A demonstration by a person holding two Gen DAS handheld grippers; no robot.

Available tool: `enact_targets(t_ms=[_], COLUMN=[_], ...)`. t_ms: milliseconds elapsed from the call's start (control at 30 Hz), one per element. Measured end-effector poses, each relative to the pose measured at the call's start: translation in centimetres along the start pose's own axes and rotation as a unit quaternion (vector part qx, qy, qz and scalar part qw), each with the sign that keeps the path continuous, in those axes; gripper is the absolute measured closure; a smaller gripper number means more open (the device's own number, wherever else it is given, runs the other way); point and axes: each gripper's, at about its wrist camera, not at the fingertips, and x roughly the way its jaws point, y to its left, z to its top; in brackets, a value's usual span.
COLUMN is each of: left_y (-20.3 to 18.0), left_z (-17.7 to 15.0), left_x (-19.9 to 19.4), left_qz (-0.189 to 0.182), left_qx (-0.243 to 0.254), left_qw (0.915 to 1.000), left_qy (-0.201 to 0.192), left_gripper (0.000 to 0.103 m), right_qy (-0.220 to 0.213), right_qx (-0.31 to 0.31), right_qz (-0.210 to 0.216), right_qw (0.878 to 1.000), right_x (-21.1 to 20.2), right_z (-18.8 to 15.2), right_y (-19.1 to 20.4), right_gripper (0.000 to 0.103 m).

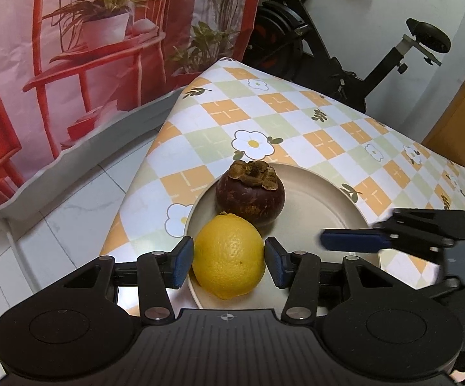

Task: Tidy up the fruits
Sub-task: 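Open the left tool to release the lemon and withdraw, then move the left tool to the red apple and grasp it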

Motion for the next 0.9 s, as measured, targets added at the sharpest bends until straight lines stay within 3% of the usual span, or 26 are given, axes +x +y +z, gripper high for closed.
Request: enact_targets(t_ms=[367,500,667,900], left_y=[-1.2,-1.6,-3.7,-8.9], left_z=[0.0,0.2,0.6,1.1], left_x=[0.2,-0.7,-2.0,-2.2], left_qz=[0.023,0.019,0.032,-0.021], left_qx=[0.011,0.001,0.023,0.045], left_qw=[0.9997,0.9996,0.998,0.9967], left_qy=[-0.002,-0.019,-0.049,-0.064], left_gripper=[0.045,0.044,0.044,0.044], right_qy=[-0.083,-0.108,-0.13,-0.125], right_qx=[0.08,0.075,0.069,0.108], right_qz=[-0.059,-0.097,-0.139,-0.177], right_qw=[0.992,0.987,0.979,0.97], right_x=[-8.3,-11.4,-14.9,-18.1], right_z=[-3.9,-4.8,-7.1,-11.3], right_y=[-4.0,-5.0,-6.0,-8.6], right_gripper=[0.048,0.048,0.048,0.048])
